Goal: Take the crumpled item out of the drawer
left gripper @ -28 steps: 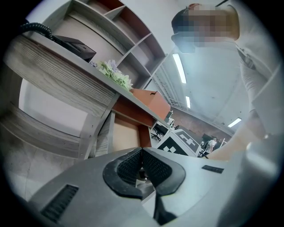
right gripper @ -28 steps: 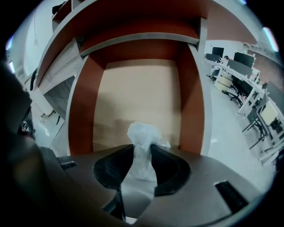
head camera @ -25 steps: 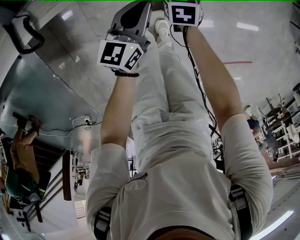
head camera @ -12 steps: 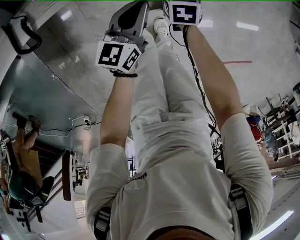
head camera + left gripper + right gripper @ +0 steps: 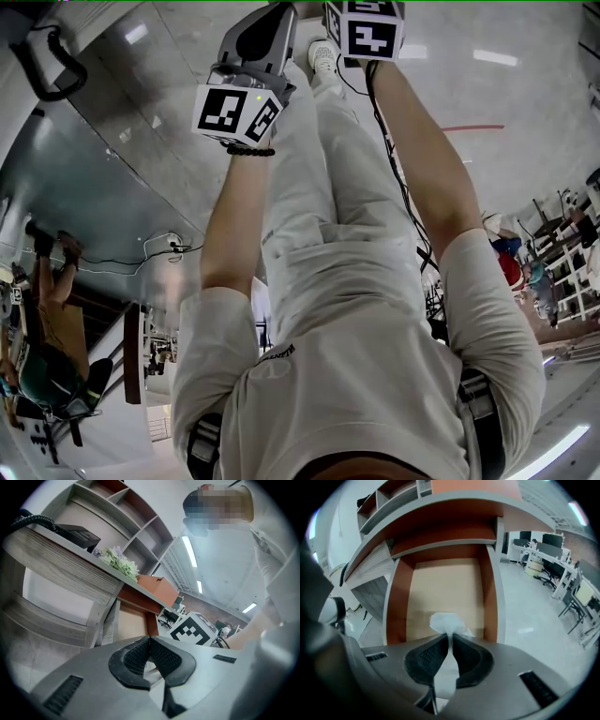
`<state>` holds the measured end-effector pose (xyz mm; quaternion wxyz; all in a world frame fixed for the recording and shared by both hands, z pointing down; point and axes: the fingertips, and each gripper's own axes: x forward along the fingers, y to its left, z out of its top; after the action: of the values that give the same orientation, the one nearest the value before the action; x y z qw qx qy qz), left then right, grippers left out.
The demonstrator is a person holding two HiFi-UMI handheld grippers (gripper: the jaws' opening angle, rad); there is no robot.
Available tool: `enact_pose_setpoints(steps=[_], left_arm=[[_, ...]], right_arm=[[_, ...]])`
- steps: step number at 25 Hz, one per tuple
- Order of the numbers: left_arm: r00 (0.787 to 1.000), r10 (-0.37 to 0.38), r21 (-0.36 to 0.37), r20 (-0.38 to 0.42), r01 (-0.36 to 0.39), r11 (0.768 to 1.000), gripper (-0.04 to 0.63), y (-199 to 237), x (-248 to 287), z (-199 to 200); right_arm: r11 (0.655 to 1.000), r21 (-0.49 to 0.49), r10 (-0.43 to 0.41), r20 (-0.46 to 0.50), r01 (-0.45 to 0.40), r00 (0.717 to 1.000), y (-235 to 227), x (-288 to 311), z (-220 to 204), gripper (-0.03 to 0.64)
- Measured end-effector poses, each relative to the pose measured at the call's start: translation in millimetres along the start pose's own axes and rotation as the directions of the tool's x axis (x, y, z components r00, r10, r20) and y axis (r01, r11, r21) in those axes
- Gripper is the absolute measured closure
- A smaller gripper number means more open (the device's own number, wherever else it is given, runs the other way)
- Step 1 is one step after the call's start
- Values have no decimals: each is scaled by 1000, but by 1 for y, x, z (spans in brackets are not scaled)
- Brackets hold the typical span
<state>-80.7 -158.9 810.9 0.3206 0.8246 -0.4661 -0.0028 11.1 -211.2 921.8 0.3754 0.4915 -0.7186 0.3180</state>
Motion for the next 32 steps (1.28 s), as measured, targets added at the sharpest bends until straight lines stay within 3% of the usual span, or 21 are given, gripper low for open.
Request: enact_pose_setpoints(steps=[18, 32], left_arm=[[999, 2, 49, 42, -4, 999, 594, -45, -24, 60], [996, -8, 114, 87, -2, 994, 594, -98, -55, 141]], right_arm=[[997, 70, 32, 128, -41, 991, 12, -97, 47, 588], [995, 61, 63, 290, -84, 955, 25, -210, 119, 588]])
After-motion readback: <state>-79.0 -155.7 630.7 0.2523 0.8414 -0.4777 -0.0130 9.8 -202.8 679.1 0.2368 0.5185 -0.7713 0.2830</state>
